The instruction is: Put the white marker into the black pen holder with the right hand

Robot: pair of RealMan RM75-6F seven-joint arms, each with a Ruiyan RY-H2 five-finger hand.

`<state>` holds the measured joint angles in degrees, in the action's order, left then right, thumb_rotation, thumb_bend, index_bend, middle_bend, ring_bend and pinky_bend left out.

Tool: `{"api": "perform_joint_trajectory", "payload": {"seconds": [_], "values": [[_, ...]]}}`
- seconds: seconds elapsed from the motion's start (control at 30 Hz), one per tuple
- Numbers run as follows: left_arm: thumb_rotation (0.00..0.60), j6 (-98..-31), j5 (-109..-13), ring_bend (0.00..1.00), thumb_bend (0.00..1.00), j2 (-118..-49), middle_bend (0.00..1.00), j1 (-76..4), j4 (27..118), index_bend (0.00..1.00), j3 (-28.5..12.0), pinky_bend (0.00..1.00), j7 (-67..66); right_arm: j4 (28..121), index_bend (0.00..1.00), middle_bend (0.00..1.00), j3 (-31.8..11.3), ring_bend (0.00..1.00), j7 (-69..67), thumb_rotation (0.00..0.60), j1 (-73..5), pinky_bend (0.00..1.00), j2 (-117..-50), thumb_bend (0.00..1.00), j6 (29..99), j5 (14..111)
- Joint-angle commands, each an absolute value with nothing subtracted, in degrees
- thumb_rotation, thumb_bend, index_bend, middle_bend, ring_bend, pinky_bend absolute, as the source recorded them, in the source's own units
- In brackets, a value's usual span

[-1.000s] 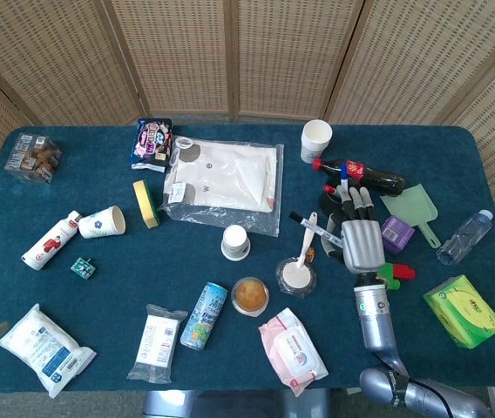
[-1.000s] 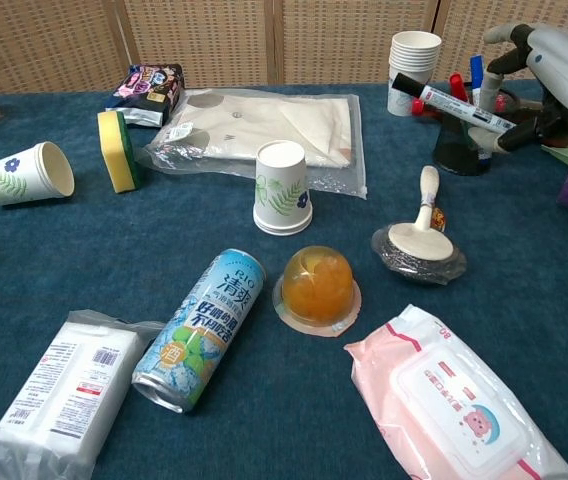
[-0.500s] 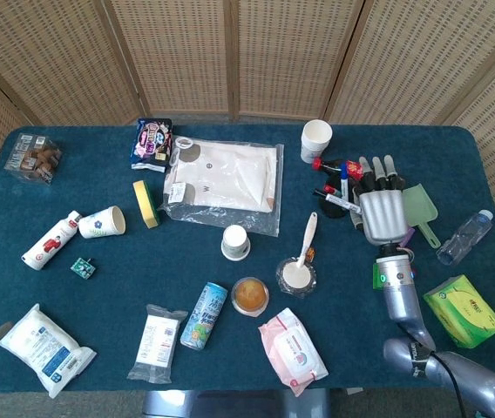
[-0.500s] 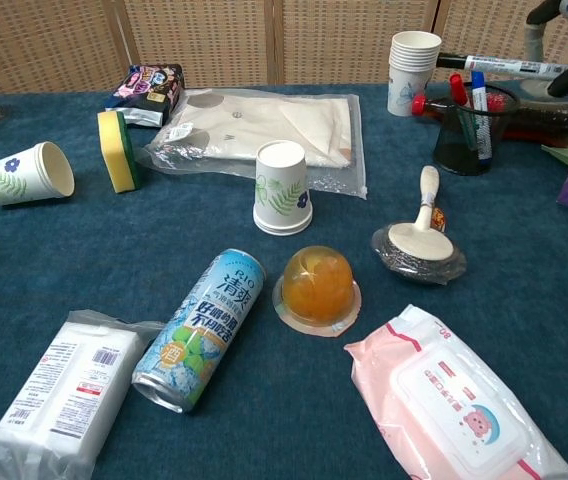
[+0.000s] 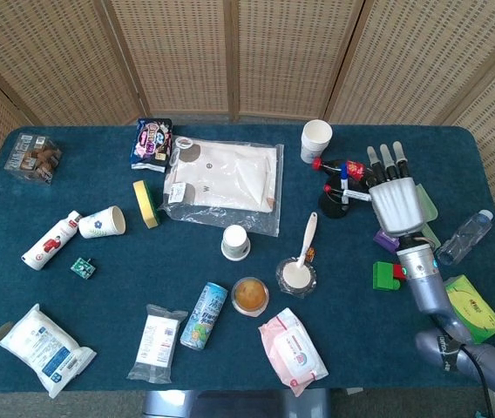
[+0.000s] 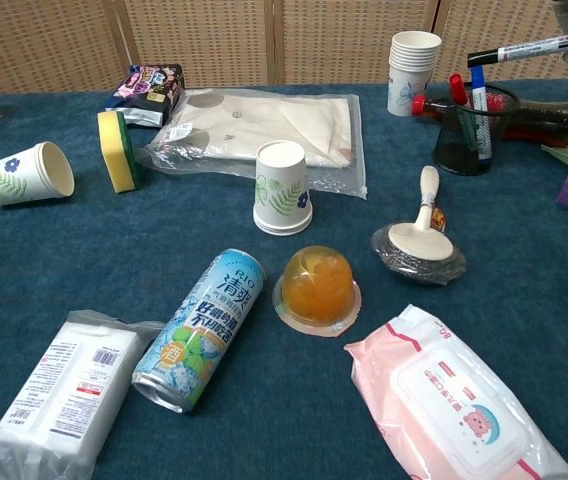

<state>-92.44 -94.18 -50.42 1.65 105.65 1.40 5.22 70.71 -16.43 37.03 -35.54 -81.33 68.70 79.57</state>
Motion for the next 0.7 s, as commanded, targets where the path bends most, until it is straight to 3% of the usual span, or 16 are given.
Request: {"api": "perform_joint_trajectory", "payload": {"seconds": [0.03,0.7], "values": [[0.6,-92.3,-94.3,0.0,0.04,-50.4,0.0,1.6,105.7,0.0,1.5,0.0,5.2,69.7,0.67,0.09,-15.2,0.0,39.6,0.6,-37.1,0.12,-80.6,0.43,67.4,81.2],[0.6,-92.6,-93.5,0.0,0.04,-49.7,0.0,1.6,104.6,0.0,1.3,0.0,8.1,63.6,0.68,0.09,-11.2,0.0,48.1,0.6,-43.6,0.14,-79.4,0.43,63.0,85.9]]}}
